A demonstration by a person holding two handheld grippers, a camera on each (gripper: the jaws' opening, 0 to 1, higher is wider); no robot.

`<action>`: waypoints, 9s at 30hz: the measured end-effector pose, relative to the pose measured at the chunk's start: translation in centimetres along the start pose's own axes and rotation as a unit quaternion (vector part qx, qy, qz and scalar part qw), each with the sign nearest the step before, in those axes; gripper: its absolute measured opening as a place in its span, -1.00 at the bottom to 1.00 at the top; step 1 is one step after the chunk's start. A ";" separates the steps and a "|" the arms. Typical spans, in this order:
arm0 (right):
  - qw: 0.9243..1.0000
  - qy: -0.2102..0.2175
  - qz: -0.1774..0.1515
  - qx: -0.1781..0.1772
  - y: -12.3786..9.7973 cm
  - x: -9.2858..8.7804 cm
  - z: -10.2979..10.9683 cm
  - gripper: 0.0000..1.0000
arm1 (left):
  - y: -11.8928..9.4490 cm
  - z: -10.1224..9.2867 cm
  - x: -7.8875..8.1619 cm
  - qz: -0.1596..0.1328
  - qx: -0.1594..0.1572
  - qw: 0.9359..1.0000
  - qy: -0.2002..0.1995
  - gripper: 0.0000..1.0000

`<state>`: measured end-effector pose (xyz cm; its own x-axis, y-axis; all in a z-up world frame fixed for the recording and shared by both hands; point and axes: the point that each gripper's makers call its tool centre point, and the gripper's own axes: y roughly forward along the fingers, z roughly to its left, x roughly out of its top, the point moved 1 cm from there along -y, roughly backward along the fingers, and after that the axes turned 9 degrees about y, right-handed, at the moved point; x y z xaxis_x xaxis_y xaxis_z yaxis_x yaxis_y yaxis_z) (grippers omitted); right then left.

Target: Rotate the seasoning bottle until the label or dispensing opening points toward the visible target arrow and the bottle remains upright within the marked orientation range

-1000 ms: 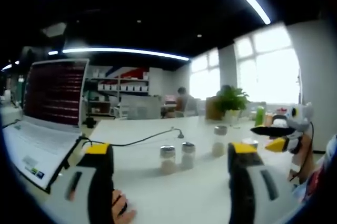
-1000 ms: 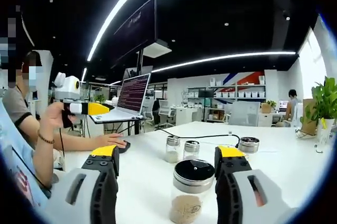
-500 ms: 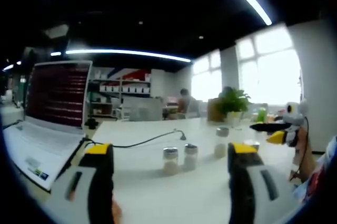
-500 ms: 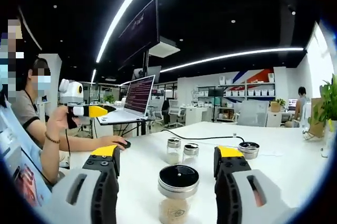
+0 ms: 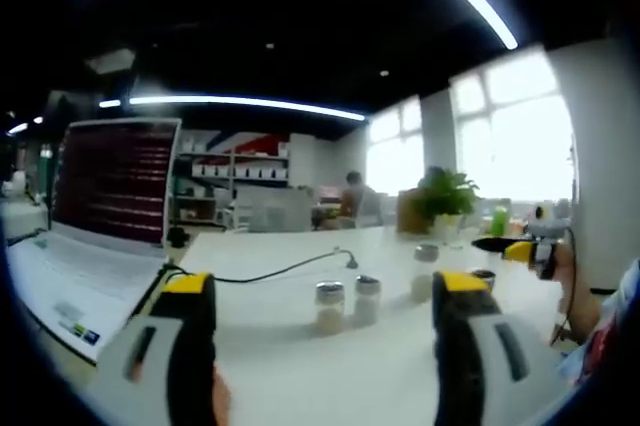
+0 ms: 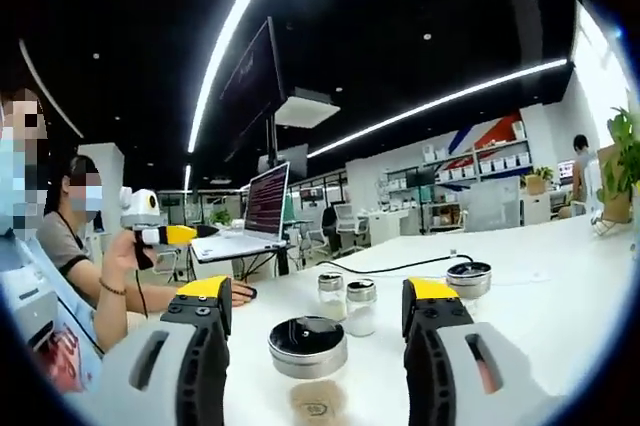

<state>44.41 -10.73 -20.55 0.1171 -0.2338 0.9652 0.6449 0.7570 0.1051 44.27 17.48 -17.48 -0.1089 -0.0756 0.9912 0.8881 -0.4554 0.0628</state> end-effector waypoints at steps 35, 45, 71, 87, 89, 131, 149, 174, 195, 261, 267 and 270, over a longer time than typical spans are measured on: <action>0.989 -0.004 0.105 0.103 2.4 -5.5 0.6 -0.11 | -0.4 1.1 0.1 -0.003 0.008 1.000 -0.005 0.88; 0.989 -0.024 0.101 0.104 2.3 -5.7 0.5 -0.19 | -0.3 1.0 0.0 -0.002 0.008 1.000 -0.003 0.88; 0.994 -0.035 0.091 0.057 2.6 -5.8 0.4 -0.21 | -0.2 0.9 0.0 -0.001 0.005 1.000 -0.001 0.88; 0.996 -0.042 0.076 0.008 2.7 -5.8 0.3 -0.21 | -0.1 0.7 0.0 -0.003 0.005 1.000 -0.003 0.88; 0.996 -0.043 0.072 -0.001 2.7 -5.8 0.2 -0.21 | 0.0 0.5 0.0 -0.002 0.001 1.000 -0.002 0.88; 0.979 -0.067 0.018 -0.191 3.1 -5.6 -0.7 -0.21 | -0.1 0.1 0.2 -0.003 -0.004 1.000 0.002 0.87; 0.963 -0.076 0.001 -0.258 3.1 -5.7 -1.1 -0.20 | 0.1 -0.1 0.1 -0.002 -0.005 1.000 0.002 0.87; 0.960 -0.093 0.003 -0.263 3.1 -5.5 -0.7 0.05 | 0.0 0.1 0.0 0.001 -0.007 1.000 0.004 0.87; 0.977 -0.108 0.003 -0.185 2.5 -1.1 0.0 0.44 | -0.1 0.3 0.0 0.002 -0.002 1.000 0.005 0.87; 0.997 -0.032 0.068 0.017 3.0 -4.3 0.0 -0.24 | -0.2 0.5 0.0 0.002 0.002 1.000 0.005 0.86; 0.997 -0.030 0.065 0.002 3.1 -4.2 -0.2 -0.24 | -0.1 0.6 -0.1 0.003 0.002 1.000 0.004 0.86; 0.998 -0.028 0.064 -0.005 3.1 -4.2 -0.4 -0.24 | -0.2 0.6 0.0 0.001 0.003 1.000 0.004 0.86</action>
<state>46.25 -7.61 -24.33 0.1563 -0.1015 0.9825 0.6358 0.7716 -0.0214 44.32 18.09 -17.45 -0.1112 -0.0843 0.9902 0.8910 -0.4497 0.0618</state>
